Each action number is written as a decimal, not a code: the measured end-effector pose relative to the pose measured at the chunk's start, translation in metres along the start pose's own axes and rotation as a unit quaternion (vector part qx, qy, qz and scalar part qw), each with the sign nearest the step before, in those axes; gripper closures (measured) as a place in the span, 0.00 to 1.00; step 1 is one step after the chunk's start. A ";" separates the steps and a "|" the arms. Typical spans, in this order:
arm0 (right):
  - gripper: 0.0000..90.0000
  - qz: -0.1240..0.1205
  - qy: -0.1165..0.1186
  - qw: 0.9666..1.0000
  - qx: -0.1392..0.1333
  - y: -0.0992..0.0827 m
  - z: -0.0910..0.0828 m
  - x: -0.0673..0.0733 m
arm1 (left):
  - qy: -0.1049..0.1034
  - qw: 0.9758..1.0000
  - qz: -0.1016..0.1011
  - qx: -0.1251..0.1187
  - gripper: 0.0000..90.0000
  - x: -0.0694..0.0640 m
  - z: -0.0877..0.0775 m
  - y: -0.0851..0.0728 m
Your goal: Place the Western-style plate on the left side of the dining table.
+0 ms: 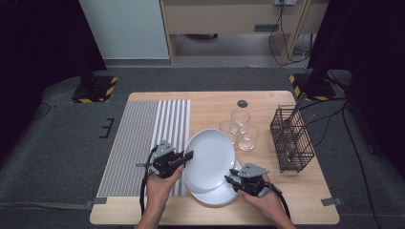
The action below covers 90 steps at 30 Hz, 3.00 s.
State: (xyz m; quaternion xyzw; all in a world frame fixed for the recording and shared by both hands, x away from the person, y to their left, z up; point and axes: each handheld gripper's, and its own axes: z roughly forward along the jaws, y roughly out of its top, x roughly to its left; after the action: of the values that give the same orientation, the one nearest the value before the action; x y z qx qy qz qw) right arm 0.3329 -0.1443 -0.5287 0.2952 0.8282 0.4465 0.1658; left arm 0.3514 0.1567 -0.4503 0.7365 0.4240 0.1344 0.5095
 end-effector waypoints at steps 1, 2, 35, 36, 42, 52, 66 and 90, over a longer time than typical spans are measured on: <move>0.71 0.002 -0.001 1.000 -0.005 0.001 -0.002 0.000 | -0.007 1.000 -0.006 0.000 0.91 0.001 0.001 0.002; 0.71 0.002 -0.001 1.000 -0.005 0.001 -0.002 0.000 | -0.014 1.000 -0.012 -0.001 0.91 0.001 0.002 0.004; 0.68 -0.001 -0.022 0.999 -0.031 0.003 -0.018 -0.003 | -0.001 1.000 0.019 0.010 0.95 -0.018 0.007 0.035; 0.68 -0.005 -0.024 0.999 -0.029 0.003 -0.017 -0.003 | -0.001 1.000 0.017 0.010 0.95 -0.017 0.007 0.034; 0.66 -0.014 -0.031 0.999 -0.015 0.004 -0.012 -0.001 | 0.002 1.000 0.016 0.005 0.95 -0.015 0.006 0.034; 0.64 -0.015 -0.030 0.999 -0.012 0.006 -0.006 0.000 | 0.010 1.000 0.010 0.004 0.95 -0.008 0.001 0.033; 0.62 -0.016 -0.028 0.999 -0.010 0.007 -0.004 0.006 | 0.023 1.000 0.003 0.001 0.95 0.005 -0.009 0.033; 0.62 -0.001 -0.040 0.999 -0.023 0.005 -0.014 0.000 | 0.039 0.999 -0.014 -0.007 0.95 0.019 -0.013 0.049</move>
State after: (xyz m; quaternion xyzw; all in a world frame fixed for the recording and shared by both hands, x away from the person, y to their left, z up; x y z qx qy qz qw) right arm 0.3273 -0.1510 -0.5172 0.3083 0.8107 0.4532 0.2058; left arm 0.3786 0.1732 -0.4069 0.7211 0.4527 0.1589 0.4998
